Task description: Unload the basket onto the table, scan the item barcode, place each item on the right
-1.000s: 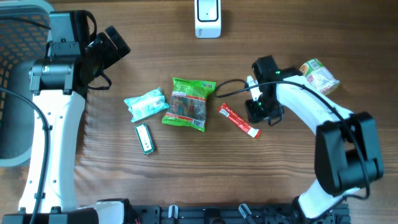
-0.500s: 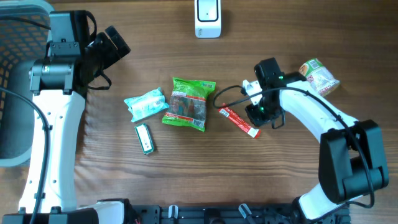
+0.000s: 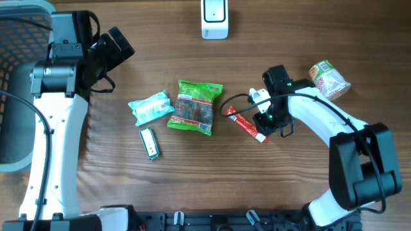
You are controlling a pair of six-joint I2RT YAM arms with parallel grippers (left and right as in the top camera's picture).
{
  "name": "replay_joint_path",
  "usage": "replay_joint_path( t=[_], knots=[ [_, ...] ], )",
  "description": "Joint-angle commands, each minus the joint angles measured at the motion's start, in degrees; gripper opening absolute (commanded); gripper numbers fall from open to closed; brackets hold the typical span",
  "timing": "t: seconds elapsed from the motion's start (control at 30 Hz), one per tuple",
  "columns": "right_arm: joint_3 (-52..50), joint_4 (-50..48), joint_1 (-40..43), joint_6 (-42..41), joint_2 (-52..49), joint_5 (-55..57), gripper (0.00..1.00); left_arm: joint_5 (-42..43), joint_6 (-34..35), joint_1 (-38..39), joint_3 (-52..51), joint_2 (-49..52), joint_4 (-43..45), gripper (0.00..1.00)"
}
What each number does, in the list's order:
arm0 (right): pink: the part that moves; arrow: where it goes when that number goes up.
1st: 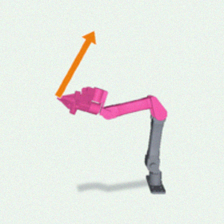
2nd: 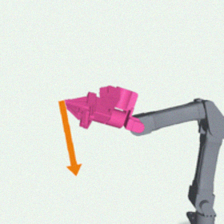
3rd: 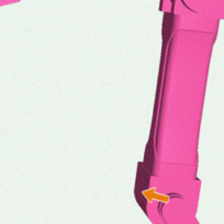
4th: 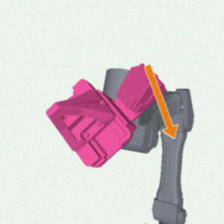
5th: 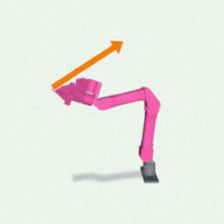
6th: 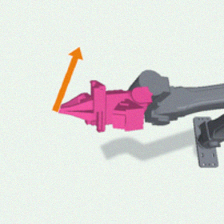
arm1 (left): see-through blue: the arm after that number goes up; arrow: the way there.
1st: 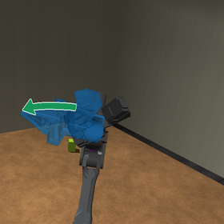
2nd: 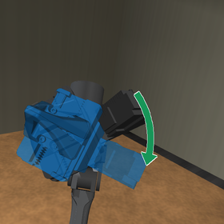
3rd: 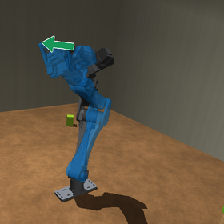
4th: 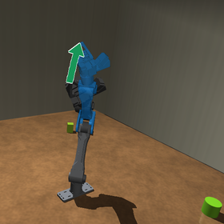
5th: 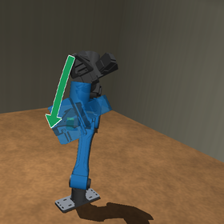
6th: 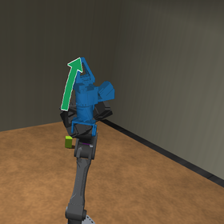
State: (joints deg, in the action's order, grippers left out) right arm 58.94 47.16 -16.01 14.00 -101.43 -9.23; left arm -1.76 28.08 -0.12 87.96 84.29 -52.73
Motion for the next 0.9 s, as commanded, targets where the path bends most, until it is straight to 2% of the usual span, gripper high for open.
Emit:
replay_joint_path(
  t=[0.0,0.17,0.33,0.4,0.57,0.63,0.87],
  knots=[
    [-3.1,-2.1,0.0,1.8,0.4,-0.9,0.29,0.2,-1.1,-0.3,0.9,-1.0,0.1,1.00],
    [-4.0,-2.9,0.0,2.3,0.4,-1.0,0.26,0.2,-1.1,-0.3,0.9,-1.0,0.1,1.00],
    [-3.5,-3.0,0.0,1.8,0.4,-0.9,0.35,0.2,-1.1,-0.3,0.9,-1.0,0.1,1.00],
    [-2.2,-1.6,0.0,-1.0,0.5,-1.0,0.38,0.2,-1.1,-0.3,0.9,-1.0,0.1,1.00],
    [0.1,1.9,0.0,-2.2,0.5,-2.1,0.41,0.2,-1.1,-0.3,0.9,-1.0,0.1,1.00],
    [0.1,2.5,0.0,-2.1,0.5,-5.9,0.42,0.2,-1.1,-0.3,0.9,-1.0,0.1,1.00],
    [-1.2,2.8,0.0,-4.1,0.5,-8.8,0.41,0.2,-1.1,-0.3,0.9,-1.0,0.1,1.00]
  ],
)
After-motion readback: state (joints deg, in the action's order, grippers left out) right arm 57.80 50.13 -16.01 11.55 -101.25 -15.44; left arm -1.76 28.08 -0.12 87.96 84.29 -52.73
